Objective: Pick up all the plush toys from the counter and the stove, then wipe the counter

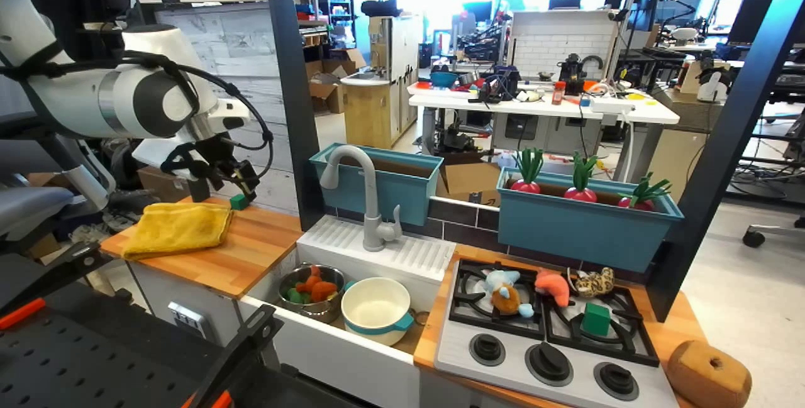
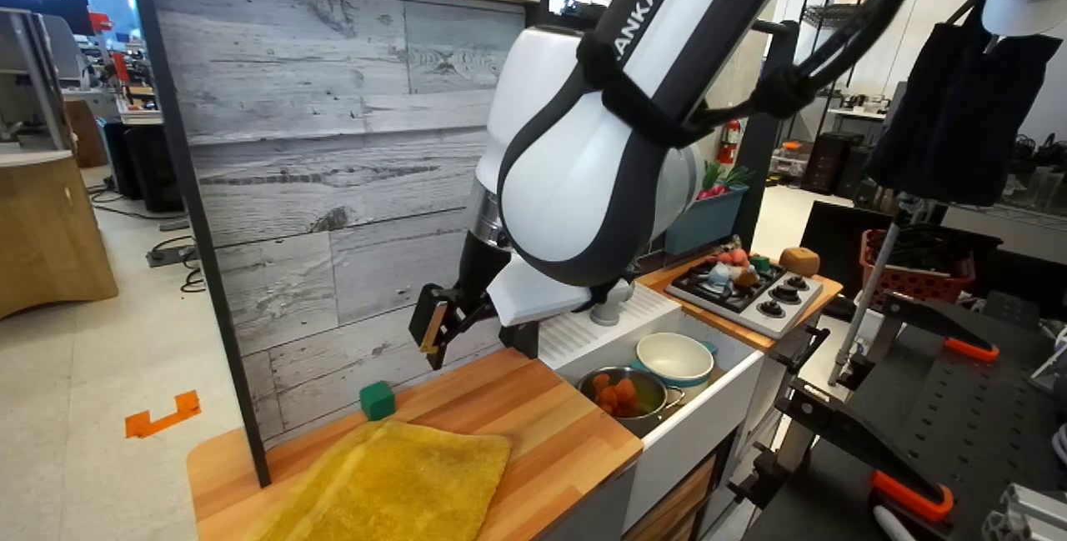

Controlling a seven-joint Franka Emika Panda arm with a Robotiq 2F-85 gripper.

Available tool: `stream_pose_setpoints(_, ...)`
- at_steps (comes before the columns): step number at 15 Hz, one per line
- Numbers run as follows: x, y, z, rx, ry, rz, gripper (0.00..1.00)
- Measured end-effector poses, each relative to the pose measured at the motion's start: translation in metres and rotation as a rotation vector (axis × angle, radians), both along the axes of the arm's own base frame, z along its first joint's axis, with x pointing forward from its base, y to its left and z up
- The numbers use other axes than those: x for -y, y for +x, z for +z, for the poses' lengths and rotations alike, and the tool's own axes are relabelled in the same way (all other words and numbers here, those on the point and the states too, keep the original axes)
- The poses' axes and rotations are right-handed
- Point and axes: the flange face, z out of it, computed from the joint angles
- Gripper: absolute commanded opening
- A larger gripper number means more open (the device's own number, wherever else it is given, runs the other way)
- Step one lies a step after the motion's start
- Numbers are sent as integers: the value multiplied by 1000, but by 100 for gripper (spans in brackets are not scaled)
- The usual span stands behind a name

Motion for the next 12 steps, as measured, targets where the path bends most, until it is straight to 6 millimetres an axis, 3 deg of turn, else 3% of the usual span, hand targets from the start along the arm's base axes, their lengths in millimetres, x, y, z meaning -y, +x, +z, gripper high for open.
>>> stream_pose_setpoints(3, -9, -1, 0, 108, -3, 27, 100)
stream_pose_setpoints(7, -15, -2, -9, 88, 32, 1, 100)
stream_pose_setpoints(12, -28, 23, -26, 78, 130, -74, 100)
